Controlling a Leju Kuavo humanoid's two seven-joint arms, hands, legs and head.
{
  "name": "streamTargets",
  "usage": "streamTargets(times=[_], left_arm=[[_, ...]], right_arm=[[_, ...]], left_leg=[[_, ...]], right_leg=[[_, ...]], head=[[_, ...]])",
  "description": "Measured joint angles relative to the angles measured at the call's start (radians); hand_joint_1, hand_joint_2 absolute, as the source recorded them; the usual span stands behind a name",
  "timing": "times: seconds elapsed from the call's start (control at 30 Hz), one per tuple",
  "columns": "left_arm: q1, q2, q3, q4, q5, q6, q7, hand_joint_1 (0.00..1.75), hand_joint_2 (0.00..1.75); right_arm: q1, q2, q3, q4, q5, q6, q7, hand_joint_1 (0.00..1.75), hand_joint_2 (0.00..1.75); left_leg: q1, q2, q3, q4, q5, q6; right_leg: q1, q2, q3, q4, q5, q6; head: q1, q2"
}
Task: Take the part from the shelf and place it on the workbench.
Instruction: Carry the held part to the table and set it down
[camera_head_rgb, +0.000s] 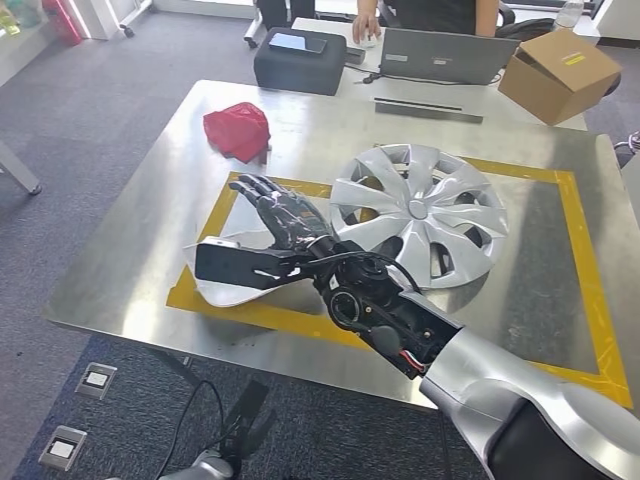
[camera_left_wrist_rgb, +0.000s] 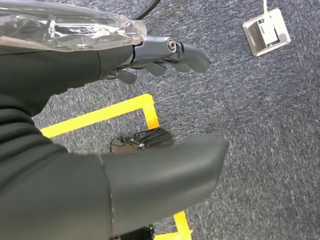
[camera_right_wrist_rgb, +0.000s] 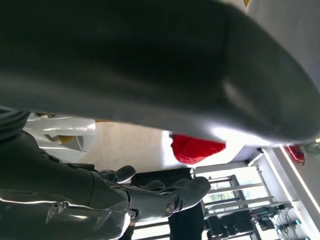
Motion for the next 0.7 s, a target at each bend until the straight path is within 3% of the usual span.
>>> streamTargets(times=[0.23,0.37,0.6,0.7], left_arm=[[0.0,0.0,0.0,0.0,0.008,0.006,0.011,0.0,0.0],[0.005,0.002,0.0,0.0,0.017,0.012,0.014,0.0,0.0],[0.011,0.005,0.0,0.0,0.027,0.02,0.014,0.0,0.0],[0.017,0.008,0.0,0.0,0.043,0.024,0.014,0.0,1.31]], right_arm=[[-0.002,0.0,-0.018,0.004,-0.033,-0.032,-0.045,0.0,0.0],[-0.009,-0.006,-0.07,0.008,-0.061,-0.075,-0.092,0.0,0.0],[-0.014,-0.023,-0.153,-0.001,-0.075,-0.111,-0.105,0.0,0.0],[-0.007,-0.056,-0.2,-0.044,-0.097,-0.134,-0.105,0.0,0.0]], left_leg=[[0.0,0.0,0.0,0.0,0.0,0.0],[0.001,0.0,0.001,0.0,0.0,0.0],[0.001,0.001,0.002,0.0,0.0,0.0],[0.001,0.001,0.002,0.0,0.0,0.0]], right_leg=[[0.0,0.0,0.0,0.0,0.0,0.0],[0.0,0.0,-0.001,0.0,0.0,0.0],[-0.001,0.0,-0.001,0.0,0.0,0.0],[-0.001,0.0,-0.001,0.0,0.0,0.0]], head=[[0.0,0.0],[0.0,0.0],[0.0,0.0],[0.0,0.0]])
